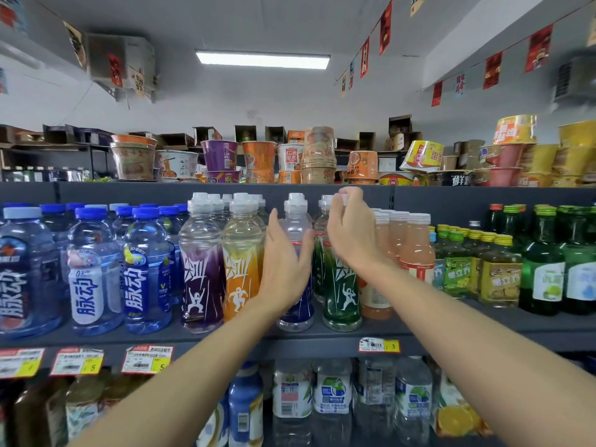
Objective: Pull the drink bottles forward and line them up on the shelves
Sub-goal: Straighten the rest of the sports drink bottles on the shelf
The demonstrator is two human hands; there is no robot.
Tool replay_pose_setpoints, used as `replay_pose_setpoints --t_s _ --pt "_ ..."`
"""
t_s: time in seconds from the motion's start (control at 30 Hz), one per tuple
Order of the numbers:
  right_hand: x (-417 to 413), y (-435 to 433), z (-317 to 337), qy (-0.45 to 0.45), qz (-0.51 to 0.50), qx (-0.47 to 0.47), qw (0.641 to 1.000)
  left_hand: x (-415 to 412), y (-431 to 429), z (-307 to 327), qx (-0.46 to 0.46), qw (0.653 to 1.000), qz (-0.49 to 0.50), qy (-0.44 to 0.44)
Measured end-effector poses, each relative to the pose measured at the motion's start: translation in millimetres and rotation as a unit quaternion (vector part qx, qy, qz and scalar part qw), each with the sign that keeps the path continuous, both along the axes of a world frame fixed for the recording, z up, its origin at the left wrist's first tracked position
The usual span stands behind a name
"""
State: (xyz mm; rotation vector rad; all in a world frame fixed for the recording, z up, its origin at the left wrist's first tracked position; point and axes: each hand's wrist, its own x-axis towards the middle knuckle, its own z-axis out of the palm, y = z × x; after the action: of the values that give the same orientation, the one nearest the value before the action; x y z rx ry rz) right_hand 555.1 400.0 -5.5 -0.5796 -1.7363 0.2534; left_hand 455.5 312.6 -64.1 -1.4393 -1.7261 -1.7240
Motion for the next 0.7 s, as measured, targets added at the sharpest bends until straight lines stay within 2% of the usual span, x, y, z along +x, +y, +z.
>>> replay_pose_setpoints --t_s 0.1,0.23,0.4,0.57,0.7 --pt "7.4 -6.5 -36.1 -0.009 0.023 -0.022 0.999 11.4 -9.2 -32.9 0.002 1.0 -0.017 -0.018" --pt "23.7 -16.2 -89.1 -0.041 0.03 -0.02 0.999 19.0 -24.4 -70.2 -0.045 0.998 -0.024 -0.023" --pt "40.6 -19.3 -138.6 -0.084 0.044 -0.051 0.994 11.0 -36.0 -79.3 -0.1 0.995 -0.024 -0.015" --pt "53.1 -16.9 -149.2 -0.108 0.048 -0.043 0.992 3.1 -47.4 -79.5 -0.091 0.995 -0.027 0.025" --pt "68.9 -6.6 -140.2 -0.196 0.05 -0.031 0.979 -8.2 -51.6 -79.7 -0.132 0.988 -0.058 0.051"
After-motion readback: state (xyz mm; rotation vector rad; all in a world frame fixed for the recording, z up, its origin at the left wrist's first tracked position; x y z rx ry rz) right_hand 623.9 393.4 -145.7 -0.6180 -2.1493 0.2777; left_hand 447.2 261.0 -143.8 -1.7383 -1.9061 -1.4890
